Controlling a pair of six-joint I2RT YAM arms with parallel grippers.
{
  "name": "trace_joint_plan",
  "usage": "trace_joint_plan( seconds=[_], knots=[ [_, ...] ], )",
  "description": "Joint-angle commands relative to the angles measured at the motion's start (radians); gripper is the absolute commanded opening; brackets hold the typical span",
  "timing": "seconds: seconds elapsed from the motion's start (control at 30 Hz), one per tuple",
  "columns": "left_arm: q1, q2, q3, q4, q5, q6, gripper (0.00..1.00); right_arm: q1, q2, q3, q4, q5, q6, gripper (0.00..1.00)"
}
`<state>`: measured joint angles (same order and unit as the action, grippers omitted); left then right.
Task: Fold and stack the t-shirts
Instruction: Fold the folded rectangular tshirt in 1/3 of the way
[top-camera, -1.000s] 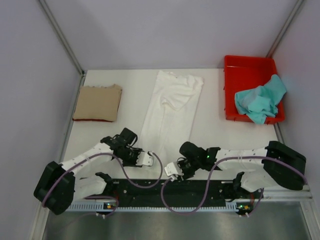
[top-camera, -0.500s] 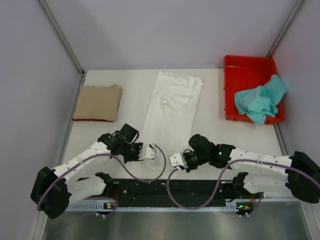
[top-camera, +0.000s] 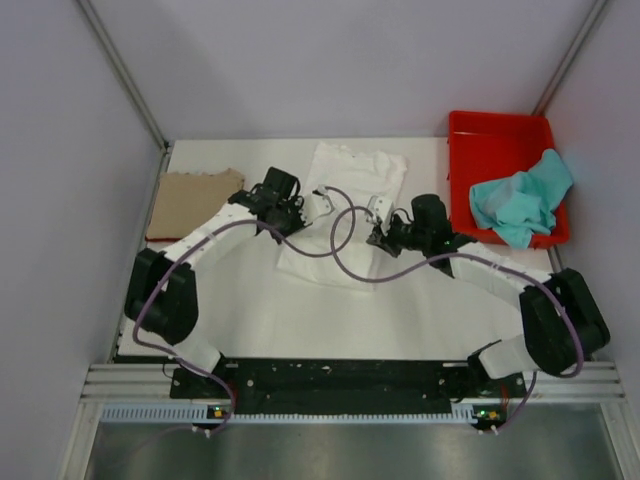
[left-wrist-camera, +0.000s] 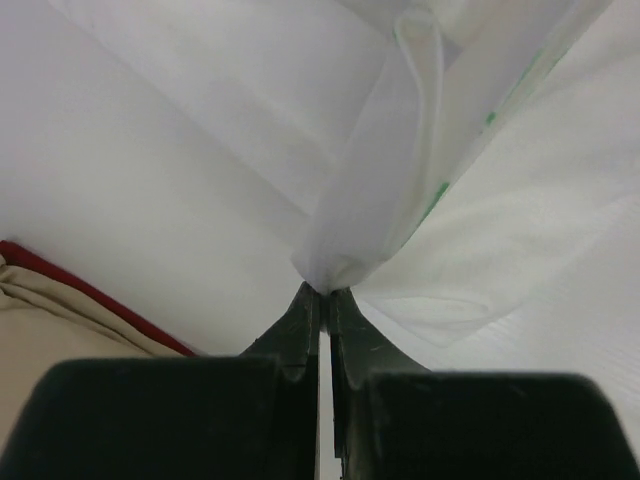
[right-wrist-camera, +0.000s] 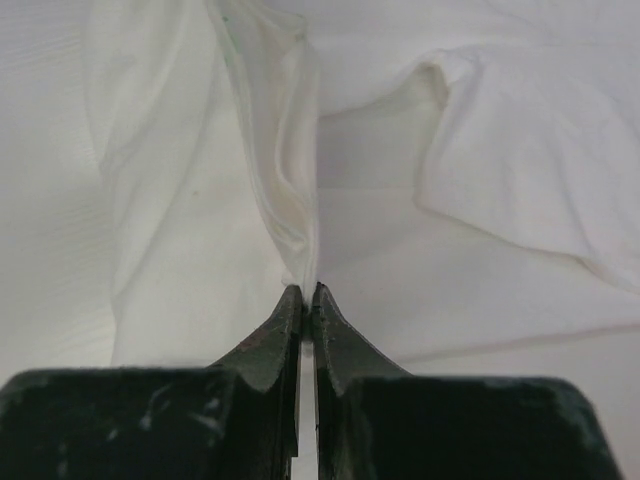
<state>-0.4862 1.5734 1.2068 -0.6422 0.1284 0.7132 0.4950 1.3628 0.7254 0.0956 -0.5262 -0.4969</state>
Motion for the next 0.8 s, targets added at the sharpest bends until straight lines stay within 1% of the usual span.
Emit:
trace_joint_plan(
  seconds=[0.0,0.07,0.13,0.2,0.27,0.3,0.47,0.57,0.77],
  knots=[
    [0.020,0.158,0.173,0.050,-0.065,-0.060,0.00,-0.081,0.175,0.172,0.044,-0.020,0.046,0.00],
    [0.032,0.235,0.252,0.049,-0.065,-0.055,0.00,-0.117,0.235,0.228,0.012,-0.018,0.075,0.00],
    [0.046,0.308,0.331,0.042,-0.075,-0.058,0.00,-0.145,0.269,0.264,0.015,-0.021,0.110,0.00],
    [0.061,0.368,0.400,0.026,-0.067,-0.066,0.00,-0.164,0.300,0.301,-0.013,-0.021,0.106,0.00],
    [0.072,0.410,0.453,0.015,-0.056,-0.072,0.00,-0.173,0.335,0.351,-0.066,0.005,0.118,0.00],
    [0.075,0.428,0.479,0.015,-0.056,-0.075,0.00,-0.177,0.357,0.397,-0.133,0.008,0.119,0.00],
    [0.075,0.499,0.540,-0.008,-0.024,-0.080,0.00,-0.190,0.420,0.473,-0.233,0.081,0.182,0.00],
    [0.075,0.533,0.560,-0.020,-0.013,-0.083,0.00,-0.197,0.453,0.517,-0.289,0.095,0.214,0.00],
    [0.075,0.576,0.620,-0.031,-0.030,-0.092,0.00,-0.217,0.524,0.614,-0.356,0.161,0.291,0.00]
  ],
)
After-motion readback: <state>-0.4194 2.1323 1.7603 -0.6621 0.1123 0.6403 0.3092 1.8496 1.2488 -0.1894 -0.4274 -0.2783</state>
